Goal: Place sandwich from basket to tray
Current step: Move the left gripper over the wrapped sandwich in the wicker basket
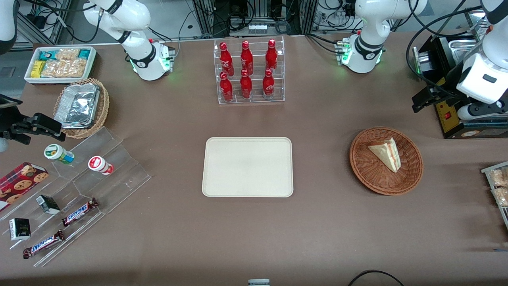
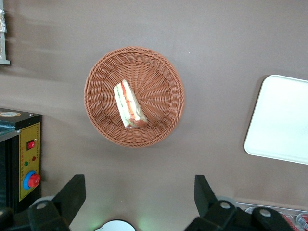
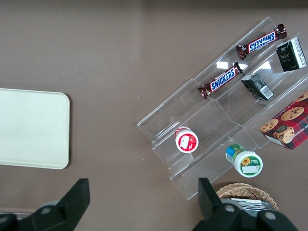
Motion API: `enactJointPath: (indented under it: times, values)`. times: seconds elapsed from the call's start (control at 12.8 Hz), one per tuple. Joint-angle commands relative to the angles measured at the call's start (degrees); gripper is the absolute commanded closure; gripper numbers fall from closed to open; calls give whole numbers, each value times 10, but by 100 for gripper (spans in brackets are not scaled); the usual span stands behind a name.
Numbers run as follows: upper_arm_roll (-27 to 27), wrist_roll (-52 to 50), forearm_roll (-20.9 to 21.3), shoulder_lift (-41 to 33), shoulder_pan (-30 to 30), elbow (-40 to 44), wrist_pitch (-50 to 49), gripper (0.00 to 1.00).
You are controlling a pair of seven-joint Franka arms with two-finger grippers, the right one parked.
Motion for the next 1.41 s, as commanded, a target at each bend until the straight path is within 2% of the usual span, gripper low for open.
enactJointPath:
  times: [0.0,0.16,0.39,0.55,0.7,0.86,1.17,1.33]
  values:
    - [-2,25,-8,9,4,19,-25,0]
    - [-2,23,-4,27,8,21,-22,0]
    - [-2,-19,35,83,14,17,-15,0]
    - [-1,-42,30,96,41,-6,6,0]
    - [-1,-89,24,86,53,-78,82,0]
    - [-2,-211,29,81,50,-156,182,0]
    - [-1,-239,25,34,54,-319,343,0]
    - [8,-245,24,26,62,-369,395,0]
